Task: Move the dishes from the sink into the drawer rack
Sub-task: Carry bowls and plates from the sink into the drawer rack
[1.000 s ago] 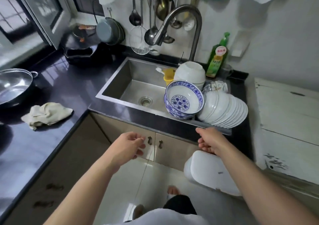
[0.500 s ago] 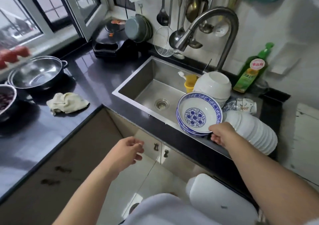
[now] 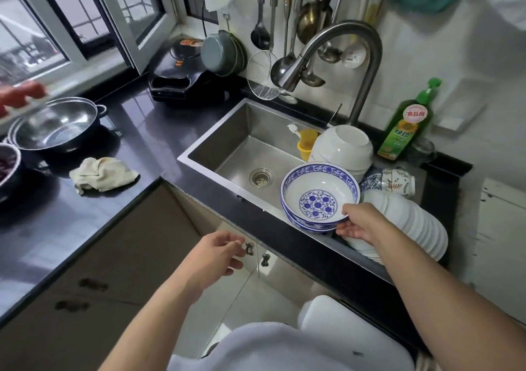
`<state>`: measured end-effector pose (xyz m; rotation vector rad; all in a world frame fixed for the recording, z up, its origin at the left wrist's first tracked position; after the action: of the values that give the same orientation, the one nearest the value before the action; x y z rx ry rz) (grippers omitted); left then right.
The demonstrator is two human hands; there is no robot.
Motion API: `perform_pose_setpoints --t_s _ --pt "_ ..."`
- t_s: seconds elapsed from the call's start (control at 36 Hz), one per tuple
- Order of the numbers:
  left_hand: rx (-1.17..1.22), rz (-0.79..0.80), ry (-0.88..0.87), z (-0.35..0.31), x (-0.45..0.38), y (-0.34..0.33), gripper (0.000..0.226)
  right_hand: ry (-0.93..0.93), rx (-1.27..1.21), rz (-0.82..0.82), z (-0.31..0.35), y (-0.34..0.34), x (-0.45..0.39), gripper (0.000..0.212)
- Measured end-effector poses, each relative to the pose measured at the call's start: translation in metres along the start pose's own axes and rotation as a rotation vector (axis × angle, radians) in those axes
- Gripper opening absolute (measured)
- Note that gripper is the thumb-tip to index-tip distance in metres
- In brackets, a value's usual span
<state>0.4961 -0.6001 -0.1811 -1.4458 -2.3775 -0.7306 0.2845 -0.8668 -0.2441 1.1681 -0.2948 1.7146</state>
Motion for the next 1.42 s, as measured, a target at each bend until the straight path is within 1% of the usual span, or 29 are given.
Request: perform_pose_setpoints --t_s 0.11,0.17,0.22,0.28,0.36,0.39,0.42,0.47,0.53,0.56,0.58,0.64,0.69,0.75,0.78,0.83,0.89,0.92,0.97,1.03,1.08,1.17,1.19,1.22,1.33,1.42 --pt "0.033 0.006 0.0 -0.003 0.001 -0.001 0.018 0.062 -0.018 0.012 -0.001 0.008 0.013 0.027" --pt "0.077 0.002 0.002 -0.003 0.002 0.0 0.018 0.099 -0.04 0.007 0.0 0.009 0.027 0.024" --pt "0.171 0.004 0.007 -0.001 0.003 -0.001 0.018 0.139 -0.081 0.013 0.0 0.006 0.045 0.019" --pt "0.384 0.016 0.032 0.001 0.005 -0.006 0.02 0.167 -0.115 0.032 -0.004 -0.005 0.067 0.011" --pt "0.835 0.019 0.138 0.011 0.01 -0.017 0.038 0.196 -0.137 0.104 -0.018 -0.038 0.095 0.009" --pt "0.939 0.008 0.158 0.015 0.011 -0.02 0.043 0.204 -0.125 0.135 -0.023 -0.052 0.103 0.01" --pt "0.993 -0.011 0.165 0.018 0.013 -0.024 0.044 0.211 -0.097 0.159 -0.029 -0.066 0.109 0.011" --pt "0.988 -0.11 0.189 0.024 0.016 -0.03 0.038 0.223 -0.012 0.19 -0.04 -0.094 0.117 0.014" --pt "0.884 -0.296 0.232 0.033 0.018 -0.031 0.034 0.227 0.091 0.21 -0.054 -0.12 0.119 0.017" --pt "0.846 -0.38 0.259 0.039 0.02 -0.03 0.037 0.22 0.138 0.222 -0.061 -0.13 0.119 0.018" --pt "0.821 -0.43 0.285 0.045 0.023 -0.028 0.041 0.204 0.172 0.242 -0.068 -0.138 0.118 0.017" --pt "0.794 -0.486 0.322 0.054 0.029 -0.024 0.043 0.141 0.182 0.339 -0.075 -0.147 0.114 0.015" --pt "0.806 -0.517 0.352 0.059 0.033 -0.023 0.044 0.079 0.173 0.491 -0.076 -0.145 0.11 0.02" --pt "0.846 -0.543 0.373 0.062 0.036 -0.022 0.043 0.025 0.172 0.637 -0.076 -0.136 0.101 0.035" --pt "0.88 -0.547 0.375 0.063 0.036 -0.021 0.043 -0.013 0.143 0.668 -0.076 -0.129 0.093 0.044" --pt "0.946 -0.555 0.382 0.066 0.038 -0.019 0.044 -0.115 -0.033 0.636 -0.076 -0.111 0.072 0.056" --pt "0.977 -0.556 0.394 0.069 0.04 -0.017 0.044 -0.225 -0.35 0.531 -0.072 -0.092 0.048 0.062" --pt "0.985 -0.563 0.404 0.07 0.042 -0.017 0.044 -0.267 -0.5 0.493 -0.068 -0.084 0.037 0.063" --pt "0.994 -0.565 0.413 0.072 0.046 -0.016 0.043 -0.32 -0.724 0.481 -0.056 -0.071 0.017 0.062" --pt "0.995 -0.562 0.412 0.076 0.051 -0.017 0.04 -0.346 -0.834 0.483 -0.043 -0.066 0.001 0.058" --pt "0.976 -0.564 0.438 0.081 0.058 -0.02 0.033 -0.357 -0.866 0.434 -0.038 -0.067 -0.01 0.049" --pt "1.03 -0.589 0.451 0.092 0.068 -0.022 0.031 -0.352 -0.869 0.34 -0.036 -0.076 -0.018 0.017" --pt "1.056 -0.607 0.455 0.096 0.071 -0.022 0.031 -0.342 -0.873 0.325 -0.038 -0.078 -0.021 0.013" --pt "1.077 -0.618 0.463 0.1 0.075 -0.021 0.03 -0.327 -0.869 0.311 -0.039 -0.078 -0.025 0.015" --pt "1.096 -0.661 0.505 0.121 0.098 -0.012 0.036 -0.282 -0.8 0.263 -0.045 -0.079 -0.027 0.037" --pt "1.127 -0.685 0.502 0.133 0.117 -0.004 0.03 -0.257 -0.749 0.212 -0.055 -0.084 -0.016 0.04"
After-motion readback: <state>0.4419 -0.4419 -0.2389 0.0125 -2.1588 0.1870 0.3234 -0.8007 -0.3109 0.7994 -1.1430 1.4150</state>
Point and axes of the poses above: each hand's wrist, its own x-axis away from the middle knuckle, its own y-axis out of the back of the hand, z = x × y, the point moved 2 cm from there along -x, towards the middle knuckle, and after that the axes turned 10 degrees about -y, right-handed, at the moved point
